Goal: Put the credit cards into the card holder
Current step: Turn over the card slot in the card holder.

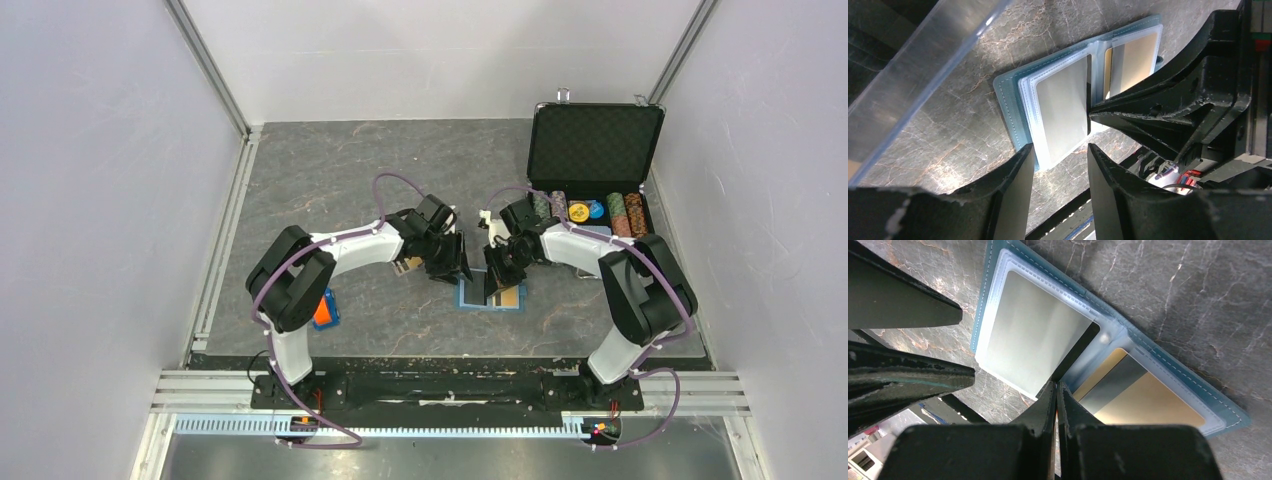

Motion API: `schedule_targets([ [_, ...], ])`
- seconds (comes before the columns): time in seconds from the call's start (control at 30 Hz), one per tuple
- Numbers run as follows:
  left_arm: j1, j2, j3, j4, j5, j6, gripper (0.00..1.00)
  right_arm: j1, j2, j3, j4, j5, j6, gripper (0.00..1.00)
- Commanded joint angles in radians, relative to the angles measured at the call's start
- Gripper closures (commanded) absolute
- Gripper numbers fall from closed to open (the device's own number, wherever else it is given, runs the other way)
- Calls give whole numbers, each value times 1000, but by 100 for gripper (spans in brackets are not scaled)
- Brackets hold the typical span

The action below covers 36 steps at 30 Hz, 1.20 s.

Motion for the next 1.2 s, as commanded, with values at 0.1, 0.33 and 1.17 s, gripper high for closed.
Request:
schedule_targets([
  [0.1, -16, 64, 49, 16, 51, 39, 50, 2, 18, -4, 27, 26, 9, 100],
  [0.33, -20, 110, 62, 15, 68, 51, 50, 2, 18, -16, 33, 8, 21, 100],
  [1.17, -24, 30, 188, -276, 11, 89, 91, -42, -114, 100, 17, -75, 63, 100],
])
